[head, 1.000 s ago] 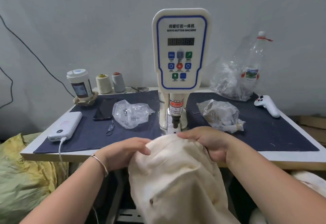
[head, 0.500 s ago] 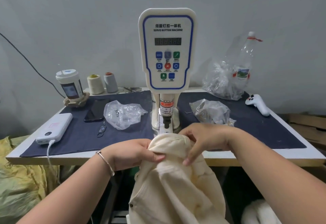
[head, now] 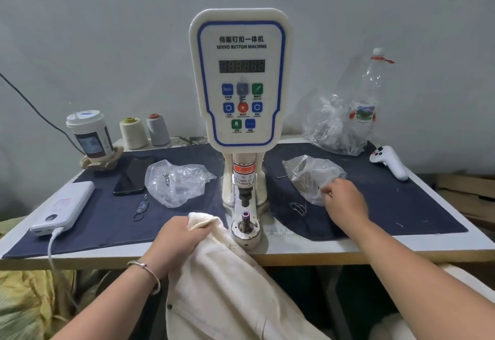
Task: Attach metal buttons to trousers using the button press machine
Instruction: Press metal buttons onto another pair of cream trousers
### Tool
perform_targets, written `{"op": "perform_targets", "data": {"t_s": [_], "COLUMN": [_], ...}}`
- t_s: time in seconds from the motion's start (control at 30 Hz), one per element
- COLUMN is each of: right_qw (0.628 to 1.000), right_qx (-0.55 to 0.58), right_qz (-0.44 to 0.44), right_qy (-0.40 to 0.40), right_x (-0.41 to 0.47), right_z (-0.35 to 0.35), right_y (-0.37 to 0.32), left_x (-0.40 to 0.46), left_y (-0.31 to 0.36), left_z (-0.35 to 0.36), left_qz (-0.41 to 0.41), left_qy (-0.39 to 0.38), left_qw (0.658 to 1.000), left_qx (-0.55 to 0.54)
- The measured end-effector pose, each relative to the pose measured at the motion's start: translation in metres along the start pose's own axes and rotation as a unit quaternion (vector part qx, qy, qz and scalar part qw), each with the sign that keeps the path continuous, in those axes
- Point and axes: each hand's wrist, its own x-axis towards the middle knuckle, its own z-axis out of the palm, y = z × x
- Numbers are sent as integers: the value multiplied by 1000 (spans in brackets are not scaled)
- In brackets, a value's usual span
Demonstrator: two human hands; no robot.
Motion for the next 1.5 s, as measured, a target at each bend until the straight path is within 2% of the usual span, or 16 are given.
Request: {"op": "perform_targets", "data": {"t_s": [0.17,0.27,0.37,0.43,0.53,0.63,1.2,1.4,1.5], "right_qw": [996,993,994,995,996,995,996,991,987], "right_qx": [-34,-38,-2,26,52,59,65,95,104], "right_qz": [30,41,56,69,73,75,60,81,71], "right_qy": [-82,-105,-99,-63,-13,-9,0,50,104], "right_x": [28,35,36,32,25,24,24,23,19], "right_z": [12,17,20,25,32,33,35,36,36], "right_y": [-5,-9,-6,-3,-2,-2,-2,0,0], "left_x": [15,22,20,18,25,28,24,23,23], "left_y": [-6,-10,-13,-13,-17,-19,-13,-13,-14], "left_z": [7,3,7,10,12,11,11,11,12], "left_qz": [55,56,147,197,130,92,77,77,81], "left_qy": [-23,-26,-42,-35,-18,-32,-38,-42,-39], "left_qw": [991,991,973,960,982,991,995,995,995], "left_qx": [118,122,175,196,134,88,42,40,49]}}
